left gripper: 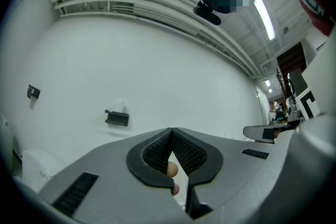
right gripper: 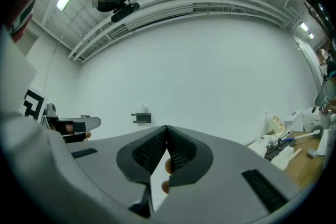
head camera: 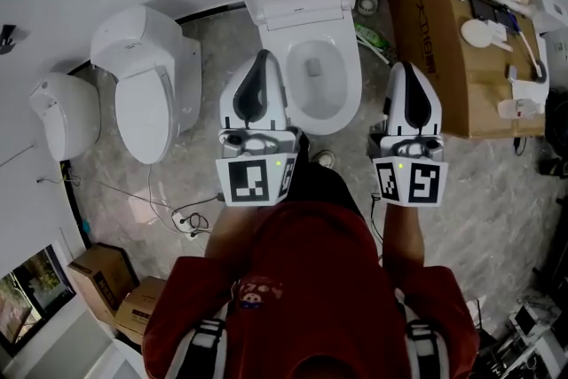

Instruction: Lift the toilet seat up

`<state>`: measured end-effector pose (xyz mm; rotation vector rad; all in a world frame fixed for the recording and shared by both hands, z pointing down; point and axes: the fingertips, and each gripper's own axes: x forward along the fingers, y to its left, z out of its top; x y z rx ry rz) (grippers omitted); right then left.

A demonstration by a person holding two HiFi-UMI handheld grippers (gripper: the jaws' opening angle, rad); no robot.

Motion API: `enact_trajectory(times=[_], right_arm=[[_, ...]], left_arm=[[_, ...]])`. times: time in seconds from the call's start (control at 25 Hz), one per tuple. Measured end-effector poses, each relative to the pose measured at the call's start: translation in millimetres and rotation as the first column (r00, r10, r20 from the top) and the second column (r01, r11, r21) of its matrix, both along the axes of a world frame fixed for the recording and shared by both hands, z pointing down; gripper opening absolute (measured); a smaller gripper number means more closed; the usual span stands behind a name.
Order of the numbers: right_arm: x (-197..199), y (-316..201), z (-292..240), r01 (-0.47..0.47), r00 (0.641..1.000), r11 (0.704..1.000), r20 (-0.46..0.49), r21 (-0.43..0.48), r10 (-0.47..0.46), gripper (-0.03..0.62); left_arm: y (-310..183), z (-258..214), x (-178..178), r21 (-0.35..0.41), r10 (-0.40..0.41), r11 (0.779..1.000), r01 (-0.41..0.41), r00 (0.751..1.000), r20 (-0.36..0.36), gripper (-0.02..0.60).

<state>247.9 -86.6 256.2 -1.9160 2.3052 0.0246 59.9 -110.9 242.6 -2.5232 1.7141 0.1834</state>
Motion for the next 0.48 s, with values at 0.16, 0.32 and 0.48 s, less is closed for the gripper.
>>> enact_trajectory(times=[0.16, 0.32, 0.48], right_arm=[[-13, -9, 21, 0.033, 0.999, 0.999, 0.000, -0.007, -0.033, 0.012], [-24, -16, 47, 0.051, 0.999, 0.998, 0.009, -0.029, -0.051, 0.012], [-38, -17, 82, 0.072, 0.997, 0.995, -0.012, -0.073, -0.073, 0.012]], left_arm=[[-6, 17, -12, -0.002, -0.029, 1.000, 0.029, 1.000, -0.007, 0.010], [-11, 39, -24, -0.013, -0.044, 0.999, 0.044, 0.999, -0.006, 0.009], [-12, 74, -35, -0.038, -0.057, 0.998, 0.056, 0.998, 0.000, 0.009]])
